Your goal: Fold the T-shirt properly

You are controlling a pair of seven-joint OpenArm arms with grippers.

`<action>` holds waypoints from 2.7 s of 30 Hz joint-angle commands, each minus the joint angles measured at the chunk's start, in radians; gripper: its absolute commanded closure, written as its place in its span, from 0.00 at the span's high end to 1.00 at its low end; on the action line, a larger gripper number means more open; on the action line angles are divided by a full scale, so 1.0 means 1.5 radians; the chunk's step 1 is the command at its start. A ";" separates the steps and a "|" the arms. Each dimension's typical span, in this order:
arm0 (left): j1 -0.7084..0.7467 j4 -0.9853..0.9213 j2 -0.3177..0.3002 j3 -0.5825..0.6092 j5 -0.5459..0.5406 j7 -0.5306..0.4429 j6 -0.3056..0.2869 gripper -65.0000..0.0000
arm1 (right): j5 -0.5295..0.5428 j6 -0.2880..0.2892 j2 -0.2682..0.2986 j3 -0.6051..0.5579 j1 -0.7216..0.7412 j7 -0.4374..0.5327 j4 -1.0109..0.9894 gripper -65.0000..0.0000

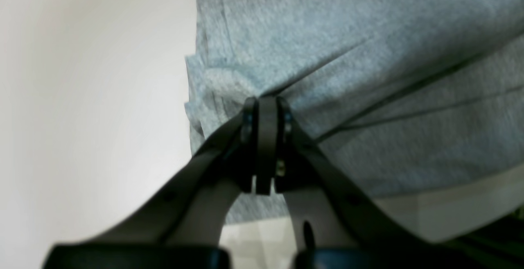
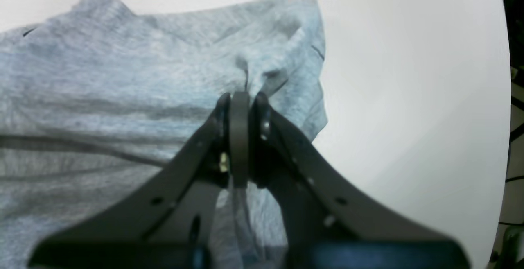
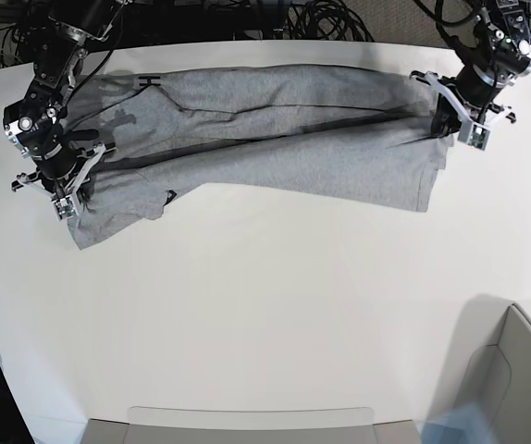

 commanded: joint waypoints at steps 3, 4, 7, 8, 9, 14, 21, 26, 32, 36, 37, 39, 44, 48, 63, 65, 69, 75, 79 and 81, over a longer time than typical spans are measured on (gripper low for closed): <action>0.016 0.013 -0.005 0.000 -0.005 -0.012 0.001 0.00 | 0.008 0.010 0.007 0.001 0.007 0.012 0.012 0.00; 0.020 0.012 0.001 0.001 -0.005 -0.013 0.001 0.00 | 0.008 0.010 0.007 0.001 0.006 0.013 0.012 0.00; 0.024 0.012 0.014 -0.001 -0.005 -0.014 0.001 0.00 | 0.008 0.010 0.008 0.001 0.006 0.014 0.010 0.00; 0.024 0.011 0.014 0.001 -0.005 -0.013 0.001 0.00 | 0.008 0.010 0.008 0.001 0.005 0.014 0.009 0.00; 0.024 0.010 0.015 0.002 -0.004 -0.012 0.001 0.00 | 0.008 0.010 0.008 0.001 0.005 0.014 0.009 0.00; 0.047 0.004 0.015 0.003 -0.004 -0.012 0.001 0.00 | 0.008 0.010 0.007 0.001 0.005 0.012 0.009 0.00; 0.057 -0.031 0.012 0.001 -0.004 -0.012 0.001 0.00 | 0.008 0.010 0.007 0.001 -0.013 0.014 0.010 0.00; 0.062 -0.031 0.016 -0.003 -0.004 -0.012 0.001 0.12 | 0.008 0.010 0.005 0.001 -0.030 0.014 0.014 0.00; 0.059 -0.031 0.016 0.001 -0.005 -0.012 0.001 0.18 | 0.008 0.010 0.005 0.001 -0.056 0.012 0.064 0.00; 0.060 -0.031 0.016 -0.002 -0.006 -0.012 0.001 0.18 | 0.008 0.010 -0.006 0.001 -0.073 0.011 0.101 0.00; 0.060 -0.030 0.017 -0.002 -0.007 -0.012 0.001 0.18 | 0.008 0.010 -0.006 0.001 -0.080 0.011 0.106 0.00; 0.060 -0.030 0.017 -0.003 -0.007 -0.012 0.001 0.18 | 0.008 0.010 -0.007 0.001 -0.095 0.011 0.109 0.00; 0.061 -0.027 0.035 -0.013 -0.007 -0.012 0.001 0.18 | 0.007 0.010 -0.007 0.001 -0.135 0.011 0.110 0.00; 0.058 -0.025 0.047 -0.025 -0.007 -0.012 0.001 0.18 | 0.008 0.010 -0.007 0.002 -0.176 0.014 0.135 0.00; 0.060 0.016 0.049 -0.026 -0.007 -0.012 0.001 0.18 | -0.053 0.010 -0.027 -0.006 -0.203 0.011 0.110 0.00; 0.061 0.035 0.059 -0.026 -0.008 -0.012 0.001 0.18 | -0.077 0.010 -0.040 -0.004 -0.201 0.011 0.113 0.04; 0.058 0.041 0.072 -0.040 -0.008 -0.012 0.001 0.18 | -0.086 0.010 -0.056 -0.002 -0.197 0.011 0.125 0.22; 0.056 0.042 0.082 -0.056 -0.008 -0.012 0.001 0.18 | -0.082 0.010 -0.056 -0.002 -0.193 0.011 0.154 0.39; 0.030 0.042 0.082 -0.051 -0.008 -0.012 0.001 0.18 | -0.063 0.010 -0.069 0.018 -0.190 0.014 0.190 0.39; 0.019 0.042 0.082 -0.051 -0.008 -0.012 0.001 0.18 | -0.043 0.010 -0.071 0.032 -0.191 0.011 0.222 0.39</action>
